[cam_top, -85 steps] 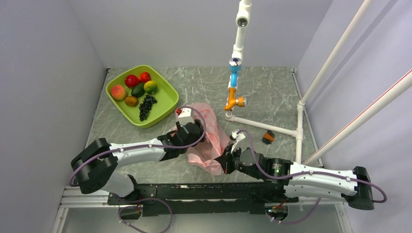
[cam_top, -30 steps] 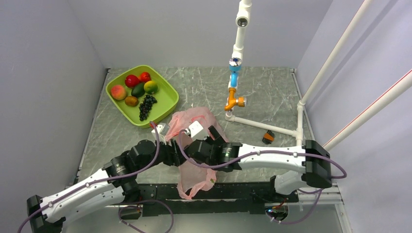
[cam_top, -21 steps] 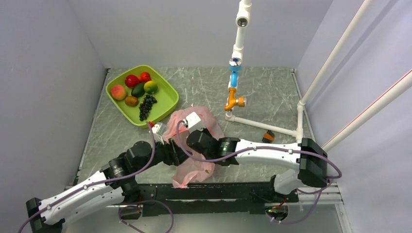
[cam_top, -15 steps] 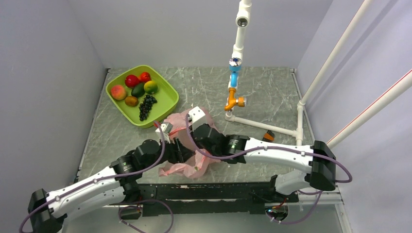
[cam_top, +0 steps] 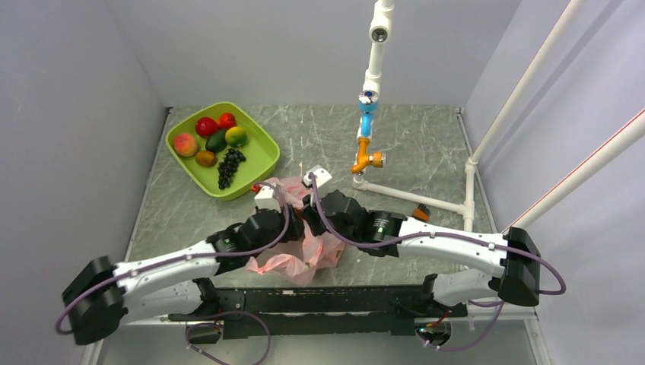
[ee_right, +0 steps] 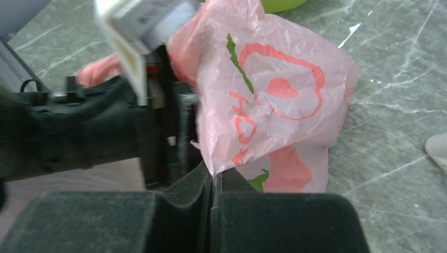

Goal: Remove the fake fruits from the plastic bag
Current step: Take out the fake fruit from the plastic bag.

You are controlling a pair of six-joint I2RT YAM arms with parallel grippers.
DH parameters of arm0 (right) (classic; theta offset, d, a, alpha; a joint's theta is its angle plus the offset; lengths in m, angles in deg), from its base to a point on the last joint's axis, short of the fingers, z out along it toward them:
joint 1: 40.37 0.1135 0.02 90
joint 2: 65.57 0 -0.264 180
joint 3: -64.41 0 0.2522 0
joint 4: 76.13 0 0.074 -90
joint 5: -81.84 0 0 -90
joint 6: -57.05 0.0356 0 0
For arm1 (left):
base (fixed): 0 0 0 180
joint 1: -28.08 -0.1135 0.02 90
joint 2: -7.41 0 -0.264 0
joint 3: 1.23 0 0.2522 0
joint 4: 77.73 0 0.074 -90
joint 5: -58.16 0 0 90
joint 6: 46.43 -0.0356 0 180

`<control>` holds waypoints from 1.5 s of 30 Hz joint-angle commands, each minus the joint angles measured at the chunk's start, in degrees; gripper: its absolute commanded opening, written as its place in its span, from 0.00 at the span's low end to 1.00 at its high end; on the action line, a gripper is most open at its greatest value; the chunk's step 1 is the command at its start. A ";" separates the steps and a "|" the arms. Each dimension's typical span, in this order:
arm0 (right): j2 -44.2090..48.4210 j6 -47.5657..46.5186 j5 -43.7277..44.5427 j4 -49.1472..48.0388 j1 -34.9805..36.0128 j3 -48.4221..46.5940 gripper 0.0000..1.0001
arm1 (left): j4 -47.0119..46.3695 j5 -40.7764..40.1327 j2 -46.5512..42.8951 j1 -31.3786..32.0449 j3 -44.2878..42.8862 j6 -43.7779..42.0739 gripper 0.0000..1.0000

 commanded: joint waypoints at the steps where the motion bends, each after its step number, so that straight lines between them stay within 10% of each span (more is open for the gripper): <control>1: 3.14 2.02 -2.25 -3.33 -0.66 1.32 0.00 | -8.05 -7.57 12.02 -0.23 -4.48 -0.95 0.74; 5: 5.94 2.62 -1.96 -2.97 -0.99 4.01 0.00 | -10.02 -9.01 21.44 -0.38 -8.59 -1.76 0.91; 10: 9.58 3.98 -2.47 -3.68 -1.56 8.04 0.00 | -11.11 -10.67 30.95 -0.41 -10.41 -1.49 0.88; 17: 11.63 5.06 -1.40 -3.34 -2.36 12.77 0.00 | -11.51 -8.70 35.39 -0.57 -9.51 -3.55 0.49; 24: 11.58 6.25 1.98 -0.95 -2.44 16.24 0.00 | -5.13 -2.22 21.92 -0.68 -9.84 -7.85 0.23; 45: 8.46 5.35 3.08 -3.47 -2.90 15.16 0.00 | 18.30 19.13 -20.88 -0.67 -12.03 -7.07 0.00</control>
